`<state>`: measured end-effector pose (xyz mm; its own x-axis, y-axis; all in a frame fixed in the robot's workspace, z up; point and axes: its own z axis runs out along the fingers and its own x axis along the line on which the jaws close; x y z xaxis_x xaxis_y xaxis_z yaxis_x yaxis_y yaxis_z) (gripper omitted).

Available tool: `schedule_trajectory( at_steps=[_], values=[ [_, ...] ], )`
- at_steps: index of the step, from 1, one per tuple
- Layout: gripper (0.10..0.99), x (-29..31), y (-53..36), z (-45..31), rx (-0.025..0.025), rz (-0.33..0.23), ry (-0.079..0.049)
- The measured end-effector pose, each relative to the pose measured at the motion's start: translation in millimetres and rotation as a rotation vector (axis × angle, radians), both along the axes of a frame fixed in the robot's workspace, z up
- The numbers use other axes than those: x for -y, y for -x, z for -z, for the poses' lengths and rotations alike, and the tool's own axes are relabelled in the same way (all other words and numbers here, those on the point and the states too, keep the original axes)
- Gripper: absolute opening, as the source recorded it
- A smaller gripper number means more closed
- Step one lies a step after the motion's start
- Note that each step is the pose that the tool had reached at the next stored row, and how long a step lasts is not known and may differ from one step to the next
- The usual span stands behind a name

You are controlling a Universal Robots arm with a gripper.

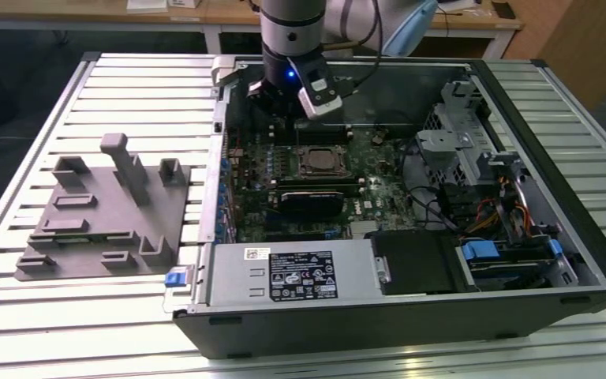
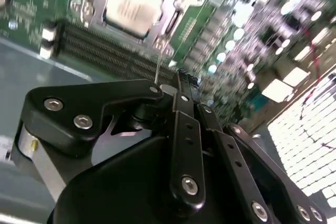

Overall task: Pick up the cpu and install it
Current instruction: 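Install the first cpu locking lever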

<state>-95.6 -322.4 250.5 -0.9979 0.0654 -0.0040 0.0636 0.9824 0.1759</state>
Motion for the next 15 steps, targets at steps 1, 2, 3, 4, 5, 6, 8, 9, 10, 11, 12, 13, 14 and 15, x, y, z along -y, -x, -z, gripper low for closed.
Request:
schedule_trajectory(
  at_steps=[1,2,3,4,5,6,8,9,10,11,12,13,14,15],
  values=[
    [0.106,0.0,0.3,0.0,0.0000,0.000,-0.018],
    [0.106,0.0,0.6,0.0,0.0002,-0.001,-0.036],
    [0.106,0.0,0.8,0.0,0.0000,-0.001,-0.050],
    [0.106,0.0,0.8,0.0,0.0001,-0.001,-0.057],
    [0.106,0.0,0.8,0.1,0.0002,-0.001,-0.057],
    [0.106,0.0,0.9,0.1,0.0002,-0.001,-0.057],
    [0.106,0.0,0.9,0.0,0.0001,-0.001,-0.057],
    [0.106,0.0,0.7,0.0,0.0000,-0.001,-0.057],
    [0.106,0.0,-0.1,0.0,0.0001,-0.001,-0.057],
    [0.106,0.0,-1.5,0.1,0.0001,-0.001,-0.057],
    [0.106,0.0,-3.5,0.1,0.0001,-0.001,-0.057],
    [0.106,0.0,-5.7,0.1,0.0001,-0.001,-0.057],
    [0.106,0.0,-8.2,0.2,0.0001,-0.001,-0.057],
    [0.106,0.0,-10.9,0.2,0.0001,-0.001,-0.057]
  ],
)
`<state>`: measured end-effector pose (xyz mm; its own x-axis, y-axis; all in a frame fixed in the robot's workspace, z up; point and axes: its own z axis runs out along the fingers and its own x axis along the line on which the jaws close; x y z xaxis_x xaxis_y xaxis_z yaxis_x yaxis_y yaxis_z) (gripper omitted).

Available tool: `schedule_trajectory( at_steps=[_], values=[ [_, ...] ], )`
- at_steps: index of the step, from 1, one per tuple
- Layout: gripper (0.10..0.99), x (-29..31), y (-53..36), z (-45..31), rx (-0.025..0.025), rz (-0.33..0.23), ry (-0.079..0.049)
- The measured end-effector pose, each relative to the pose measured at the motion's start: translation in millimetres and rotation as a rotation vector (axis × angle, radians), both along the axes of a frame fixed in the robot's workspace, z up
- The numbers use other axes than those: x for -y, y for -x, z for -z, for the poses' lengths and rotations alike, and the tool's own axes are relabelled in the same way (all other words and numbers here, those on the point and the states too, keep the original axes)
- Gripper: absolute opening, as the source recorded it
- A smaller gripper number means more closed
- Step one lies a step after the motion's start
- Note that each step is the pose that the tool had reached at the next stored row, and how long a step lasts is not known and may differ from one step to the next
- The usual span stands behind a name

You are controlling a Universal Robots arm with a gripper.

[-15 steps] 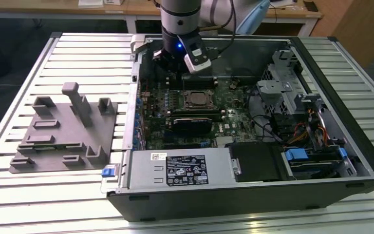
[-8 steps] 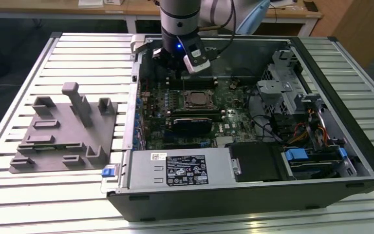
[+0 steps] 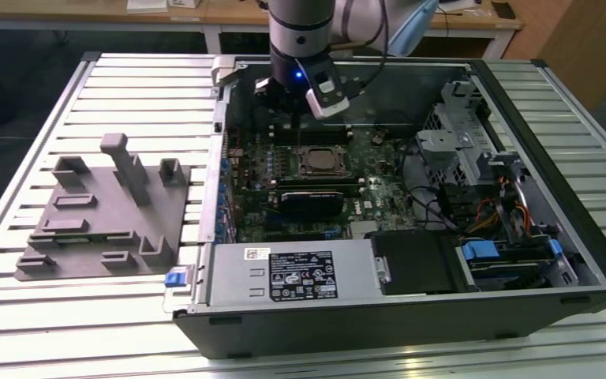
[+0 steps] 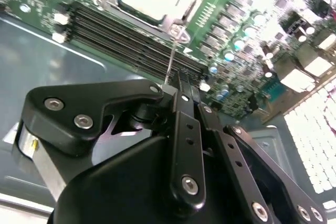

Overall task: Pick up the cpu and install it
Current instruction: 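Install the first cpu locking lever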

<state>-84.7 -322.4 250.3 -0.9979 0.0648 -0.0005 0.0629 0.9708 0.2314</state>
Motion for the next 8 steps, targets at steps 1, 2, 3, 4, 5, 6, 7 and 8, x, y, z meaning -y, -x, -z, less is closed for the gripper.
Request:
schedule_trajectory(
  at_steps=[1,2,3,4,5,6,7,8],
  values=[
    [0.106,0.0,-3.4,0.0,-0.0001,0.000,0.000],
    [0.106,0.0,-7.2,0.0,-0.0004,0.000,0.000],
    [0.106,0.0,-11.1,0.0,-0.0009,0.000,0.000],
    [0.106,0.0,-15.0,0.0,-0.0015,0.000,0.000],
    [0.106,0.0,-18.5,0.0,-0.0019,0.000,0.000],
    [0.106,0.0,-21.4,0.0,-0.0023,0.000,0.000],
    [0.106,0.0,-23.4,0.0,-0.0025,0.000,0.000],
    [0.106,0.1,-23.8,0.0,-0.0025,0.000,0.000]
  ],
)
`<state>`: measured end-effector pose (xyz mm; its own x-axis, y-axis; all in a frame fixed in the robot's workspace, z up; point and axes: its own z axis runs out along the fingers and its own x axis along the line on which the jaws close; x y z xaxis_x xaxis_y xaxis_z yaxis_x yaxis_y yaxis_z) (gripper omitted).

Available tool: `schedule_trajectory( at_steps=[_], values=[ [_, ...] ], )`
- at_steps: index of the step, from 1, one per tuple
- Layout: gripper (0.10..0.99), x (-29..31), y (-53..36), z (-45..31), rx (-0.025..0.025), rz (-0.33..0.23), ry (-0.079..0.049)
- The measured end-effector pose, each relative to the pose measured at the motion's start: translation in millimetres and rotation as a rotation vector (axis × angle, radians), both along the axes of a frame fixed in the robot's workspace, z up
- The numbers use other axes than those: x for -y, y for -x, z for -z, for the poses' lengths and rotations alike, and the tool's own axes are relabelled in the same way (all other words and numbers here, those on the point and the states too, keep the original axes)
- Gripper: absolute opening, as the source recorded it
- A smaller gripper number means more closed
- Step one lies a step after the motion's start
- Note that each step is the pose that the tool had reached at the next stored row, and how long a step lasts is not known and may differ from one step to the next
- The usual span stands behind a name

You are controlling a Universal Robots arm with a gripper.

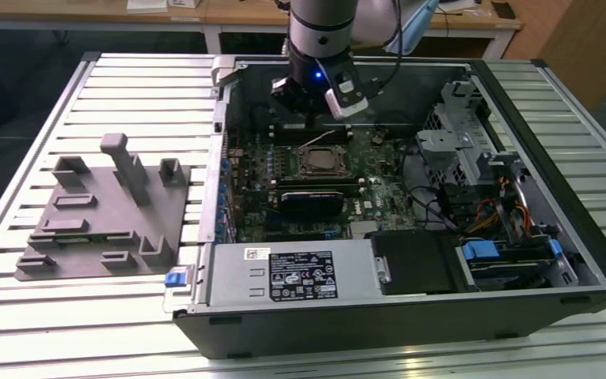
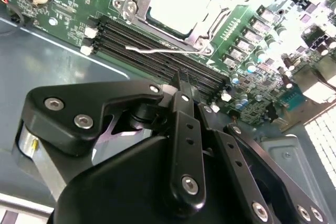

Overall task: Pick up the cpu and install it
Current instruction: 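Install the first cpu locking lever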

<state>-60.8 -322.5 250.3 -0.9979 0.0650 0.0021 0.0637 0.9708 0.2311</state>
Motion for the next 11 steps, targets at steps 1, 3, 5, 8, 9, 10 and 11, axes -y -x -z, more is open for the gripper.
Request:
schedule_trajectory(
  at_steps=[1,3,5,8,9,10,11],
  values=[
    [0.106,0.0,0.0,0.0,0.0001,0.000,0.000],
    [0.106,-0.1,-0.1,0.1,0.0002,0.000,0.000],
    [0.106,-0.1,-0.2,0.1,0.0027,0.009,0.006],
    [0.106,0.0,-0.1,0.3,0.0185,0.034,0.030],
    [0.106,-0.1,-0.1,0.6,0.0240,0.044,0.035],
    [0.106,0.0,-0.1,0.9,0.0300,0.054,0.037],
    [0.106,0.0,-0.1,1.3,0.0346,0.064,0.037]
  ],
)
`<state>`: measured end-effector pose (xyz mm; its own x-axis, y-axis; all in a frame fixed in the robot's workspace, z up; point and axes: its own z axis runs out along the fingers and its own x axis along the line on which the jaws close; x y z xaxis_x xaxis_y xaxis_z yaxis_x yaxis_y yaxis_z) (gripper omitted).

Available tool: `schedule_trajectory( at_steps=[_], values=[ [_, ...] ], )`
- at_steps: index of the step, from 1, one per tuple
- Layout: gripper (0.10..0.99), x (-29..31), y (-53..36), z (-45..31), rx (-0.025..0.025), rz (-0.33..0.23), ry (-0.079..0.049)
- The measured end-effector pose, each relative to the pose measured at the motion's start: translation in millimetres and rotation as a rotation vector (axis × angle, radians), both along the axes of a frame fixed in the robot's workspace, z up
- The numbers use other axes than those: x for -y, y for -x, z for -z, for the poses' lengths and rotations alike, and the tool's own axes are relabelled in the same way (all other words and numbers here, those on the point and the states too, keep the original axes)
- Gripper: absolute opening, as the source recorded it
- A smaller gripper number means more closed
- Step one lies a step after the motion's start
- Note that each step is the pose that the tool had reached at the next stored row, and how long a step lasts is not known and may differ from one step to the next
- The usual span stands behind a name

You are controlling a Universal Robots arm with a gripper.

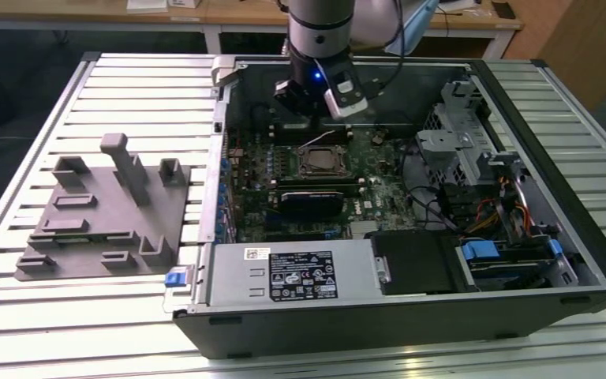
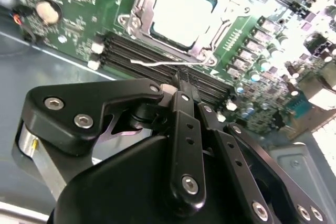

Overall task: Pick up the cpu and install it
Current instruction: 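Install the first cpu locking lever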

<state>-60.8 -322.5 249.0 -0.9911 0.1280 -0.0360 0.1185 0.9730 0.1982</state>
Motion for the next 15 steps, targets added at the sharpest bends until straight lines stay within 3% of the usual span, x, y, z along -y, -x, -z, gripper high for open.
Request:
schedule_trajectory(
  at_steps=[5,15],
  values=[
    [0.106,-0.1,-0.1,3.1,0.0149,0.044,0.000],
    [0.106,-0.1,-2.2,17.7,0.0171,0.114,-0.006]
  ],
)
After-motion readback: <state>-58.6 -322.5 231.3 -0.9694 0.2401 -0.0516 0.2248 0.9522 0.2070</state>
